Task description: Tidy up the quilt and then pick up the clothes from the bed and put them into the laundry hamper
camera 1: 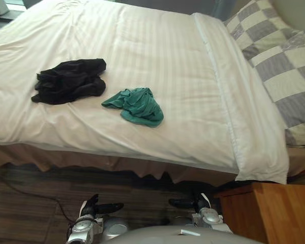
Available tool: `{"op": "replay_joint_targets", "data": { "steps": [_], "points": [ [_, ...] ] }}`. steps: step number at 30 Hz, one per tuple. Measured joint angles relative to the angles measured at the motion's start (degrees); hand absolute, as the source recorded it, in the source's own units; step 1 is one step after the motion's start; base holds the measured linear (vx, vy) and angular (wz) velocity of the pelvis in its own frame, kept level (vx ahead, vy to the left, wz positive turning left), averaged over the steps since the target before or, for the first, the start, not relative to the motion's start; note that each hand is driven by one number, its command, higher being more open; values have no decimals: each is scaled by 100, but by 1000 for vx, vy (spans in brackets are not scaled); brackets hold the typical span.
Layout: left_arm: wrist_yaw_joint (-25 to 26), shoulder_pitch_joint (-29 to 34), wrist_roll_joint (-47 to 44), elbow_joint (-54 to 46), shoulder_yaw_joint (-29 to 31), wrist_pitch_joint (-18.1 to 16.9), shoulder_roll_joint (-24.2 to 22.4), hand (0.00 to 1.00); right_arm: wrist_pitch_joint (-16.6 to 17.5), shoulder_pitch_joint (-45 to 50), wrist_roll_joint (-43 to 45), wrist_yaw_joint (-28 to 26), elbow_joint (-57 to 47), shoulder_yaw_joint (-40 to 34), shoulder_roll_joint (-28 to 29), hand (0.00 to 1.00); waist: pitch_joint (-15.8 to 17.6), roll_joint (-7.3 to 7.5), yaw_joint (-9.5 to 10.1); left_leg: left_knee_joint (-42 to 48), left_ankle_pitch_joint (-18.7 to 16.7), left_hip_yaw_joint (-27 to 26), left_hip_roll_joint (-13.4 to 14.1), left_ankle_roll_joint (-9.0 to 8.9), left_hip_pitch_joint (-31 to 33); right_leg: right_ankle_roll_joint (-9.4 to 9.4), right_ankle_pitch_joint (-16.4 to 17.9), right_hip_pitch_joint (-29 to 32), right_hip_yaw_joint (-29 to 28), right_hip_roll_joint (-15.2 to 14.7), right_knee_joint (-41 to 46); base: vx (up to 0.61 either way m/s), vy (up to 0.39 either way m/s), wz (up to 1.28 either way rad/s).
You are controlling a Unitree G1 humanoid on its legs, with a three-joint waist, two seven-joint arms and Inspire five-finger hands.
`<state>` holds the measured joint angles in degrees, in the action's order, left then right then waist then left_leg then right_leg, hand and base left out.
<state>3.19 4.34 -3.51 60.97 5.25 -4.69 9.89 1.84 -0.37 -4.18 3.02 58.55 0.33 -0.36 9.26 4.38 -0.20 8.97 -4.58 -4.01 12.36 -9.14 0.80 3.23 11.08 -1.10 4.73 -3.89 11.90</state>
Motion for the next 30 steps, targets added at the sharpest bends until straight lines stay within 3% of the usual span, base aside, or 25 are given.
{"op": "replay_joint_targets", "data": {
  "steps": [3,5,6,7,8,10,11,13,14,15,16,17,18,19,20,21,22,23,24,26,28,29,30],
  "points": [
    [7,-6,17,8,-1,37,-82,100,14,-39,0,11,81,20,-102,100,27,-148,3,-127,75,23,11,-7,-43,-4,-3,4,88,10,-6,-88,-50,16],
    [10,19,12,-15,20,76,-125,100,0,-57,-1,10,190,20,-196,100,92,-244,9,301,-51,12,25,-193,54,-35,31,-134,63,-13,-66,-25,51,2],
    [-10,17,20,-108,154,100,-164,100,-28,-71,-1,22,137,14,-248,100,220,-291,39,1081,-153,-42,29,-354,272,-8,56,-313,38,-103,-123,-7,110,-7],
    [-44,48,12,-282,414,104,-260,100,-44,-62,1,33,122,15,-291,100,329,-344,76,1958,-140,-22,35,-371,592,-7,64,-423,-13,-147,-124,-10,134,-28],
    [-56,76,0,-532,641,81,-433,100,-63,-34,5,30,91,35,-369,100,390,-439,168,2951,76,45,78,-515,1020,3,64,-518,-62,-153,-115,7,101,-33],
    [-19,143,-12,-718,704,-1,-508,100,-162,-43,5,32,14,96,-396,100,490,-516,198,3875,624,15,114,-460,1472,1,60,-717,-103,-328,-200,45,183,-17],
    [15,177,4,-758,673,-43,-511,100,-164,-45,5,53,-10,145,-384,100,424,-413,200,4031,688,-125,116,-321,1564,90,-7,-769,-83,-463,-329,65,193,0],
    [56,184,14,-738,621,-41,-540,100,-164,-49,9,57,-63,126,-428,100,382,-555,135,3919,285,-232,157,-110,1546,264,-126,-795,-30,-488,-478,133,150,2],
    [95,151,13,-643,611,-18,-554,100,-170,-112,16,76,-51,78,-426,100,372,-603,123,3407,-229,-297,103,21,1333,337,-227,-773,-58,-517,-548,249,259,6],
    [109,93,10,-539,590,-19,-509,100,-193,-163,60,86,-22,13,-361,100,380,-531,140,2442,-672,-300,-84,112,941,391,-283,-705,-62,-627,-628,252,282,7],
    [108,45,10,-483,551,-13,-474,100,-221,-203,72,86,-5,-27,-325,100,395,-507,141,1832,-805,-188,-218,70,675,422,-300,-658,-44,-686,-627,144,215,26],
    [64,-97,-5,-384,474,7,-343,100,-249,-255,133,82,88,-157,-204,100,490,-284,130,1219,-612,-114,-525,94,414,450,-385,-611,-22,-792,-730,97,148,28],
    [95,-105,-13,-328,389,3,-261,100,-254,-284,154,40,127,-190,-116,100,488,-195,169,1327,-560,-17,-599,86,503,582,-546,-632,-15,-754,-849,95,137,32],
    [105,-118,-15,-287,387,4,-220,100,-243,-279,206,5,130,-186,-82,100,499,-138,174,1660,-583,81,-680,69,647,563,-603,-713,14,-791,-893,126,196,33],
    [56,-160,-35,-256,383,-18,-148,100,-230,-276,272,18,149,-211,31,100,509,-48,192,2407,-853,429,-751,148,1254,562,-638,-899,-27,-1025,-930,139,255,34],
    [43,-157,-29,-259,325,-27,-221,100,-222,-250,268,30,154,-228,-3,100,411,-227,185,1933,-675,520,-627,238,1251,587,-657,-891,23,-915,-928,148,281,19],
    [49,-217,-16,-226,237,-3,-226,100,-216,-320,264,33,259,-328,-33,100,396,-237,242,1780,-602,517,-598,148,1250,672,-643,-903,17,-922,-919,120,270,-21],
    [29,-201,-10,-222,172,3,-153,100,-213,-308,262,11,257,-312,66,100,303,-115,298,1567,-583,397,-691,191,1152,968,-829,-792,17,-1073,-842,91,215,-31],
    [24,-203,3,-202,105,3,-114,100,-207,-280,262,-4,256,-311,107,100,283,-85,302,1478,-569,355,-725,228,1113,1047,-914,-703,-24,-1113,-718,68,265,-33],
    [-1,-211,19,-131,-9,9,-48,100,-236,-289,238,-26,253,-358,179,100,286,-18,306,1136,-529,200,-776,381,807,902,-1105,-303,-236,-1196,31,42,216,-31],
    [-23,-124,182,-79,-31,30,-15,100,-223,-296,215,-25,238,-380,226,100,298,-45,311,593,-402,-44,-774,567,291,313,-1491,204,-71,-1244,994,60,219,-43],
    [-22,-110,185,-79,-68,40,14,100,-212,-297,212,-24,236,-376,253,100,279,-12,292,487,-394,-57,-781,650,193,288,-1401,277,81,-1253,1207,104,233,-16],
    [-27,-103,238,-75,-182,111,89,100,-173,-297,222,-29,226,-303,292,100,243,54,247,286,-393,-43,-778,709,0,201,-902,409,462,-1108,1559,97,161,6]
  ]
}}
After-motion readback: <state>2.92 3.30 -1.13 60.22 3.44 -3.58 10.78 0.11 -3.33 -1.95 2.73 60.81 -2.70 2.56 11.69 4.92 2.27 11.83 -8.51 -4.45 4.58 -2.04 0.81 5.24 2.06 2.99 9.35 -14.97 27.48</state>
